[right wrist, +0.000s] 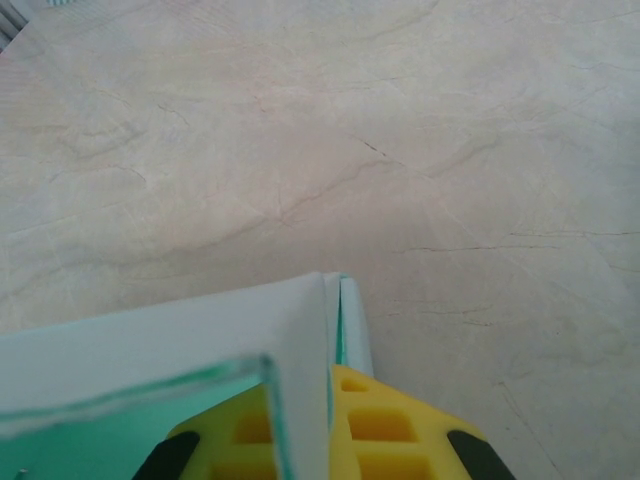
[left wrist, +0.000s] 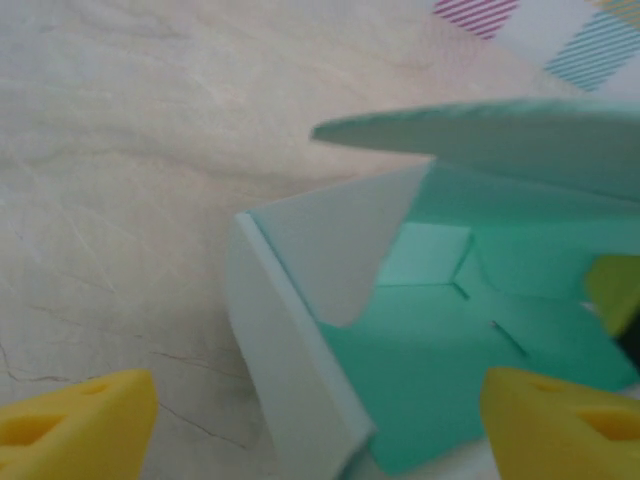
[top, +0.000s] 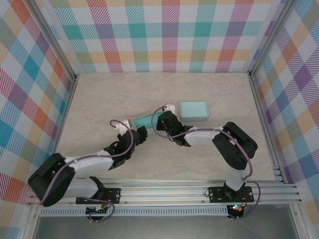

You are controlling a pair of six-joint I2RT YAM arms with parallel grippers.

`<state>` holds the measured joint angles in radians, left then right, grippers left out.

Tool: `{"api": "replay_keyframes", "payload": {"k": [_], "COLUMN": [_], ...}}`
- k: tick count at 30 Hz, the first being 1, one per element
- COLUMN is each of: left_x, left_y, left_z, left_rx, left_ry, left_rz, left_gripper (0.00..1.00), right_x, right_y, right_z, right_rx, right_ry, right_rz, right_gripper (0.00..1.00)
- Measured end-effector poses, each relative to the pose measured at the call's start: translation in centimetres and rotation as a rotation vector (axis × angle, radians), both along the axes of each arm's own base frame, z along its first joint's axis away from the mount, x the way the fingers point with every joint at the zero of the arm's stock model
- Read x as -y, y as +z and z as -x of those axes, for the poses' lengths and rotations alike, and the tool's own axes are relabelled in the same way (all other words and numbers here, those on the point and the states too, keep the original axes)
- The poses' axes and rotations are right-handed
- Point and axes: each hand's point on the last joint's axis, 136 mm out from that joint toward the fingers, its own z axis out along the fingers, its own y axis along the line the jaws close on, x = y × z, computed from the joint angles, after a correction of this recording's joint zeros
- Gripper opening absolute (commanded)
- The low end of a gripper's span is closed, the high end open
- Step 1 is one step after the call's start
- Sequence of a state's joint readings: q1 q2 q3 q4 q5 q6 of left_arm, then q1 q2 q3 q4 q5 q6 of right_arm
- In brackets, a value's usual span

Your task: Fold the paper box

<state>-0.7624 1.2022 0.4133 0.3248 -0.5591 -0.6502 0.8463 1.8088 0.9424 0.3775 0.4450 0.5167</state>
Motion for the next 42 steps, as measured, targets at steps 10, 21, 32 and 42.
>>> {"api": "replay_keyframes", "payload": {"k": [10, 21, 32, 42], "left_x": [-2.5, -3.0, -2.9, -3.8], "left_y": [6.7, 11.2, 10.5, 6.5], "left_z": [3.3, 3.0, -1.8, -4.5], "left_rx": [0.115, 0.099, -0.066, -0.245], "left_ry": [-0.010, -0.019, -0.037, -0.065], "left_rz": [0.133, 0.035, -0.073, -0.144], "left_gripper": [0.91, 0.83, 0.89, 0.92], "right_x": [0.0, 0.7, 2.6, 5.1], "right_y": [-0.1, -3.6, -2.5, 4.0], "right_z": [1.0, 4.6, 8.3, 10.9], "right_rx": [0.012, -0.074, -0.126, -0.054], "right_ry": [0.012, 0.108, 0.163, 0.178], "right_rz": [0.014, 0.174, 0.262, 0.167], "right_gripper": [0.05, 0.31, 0.79, 1.00]}}
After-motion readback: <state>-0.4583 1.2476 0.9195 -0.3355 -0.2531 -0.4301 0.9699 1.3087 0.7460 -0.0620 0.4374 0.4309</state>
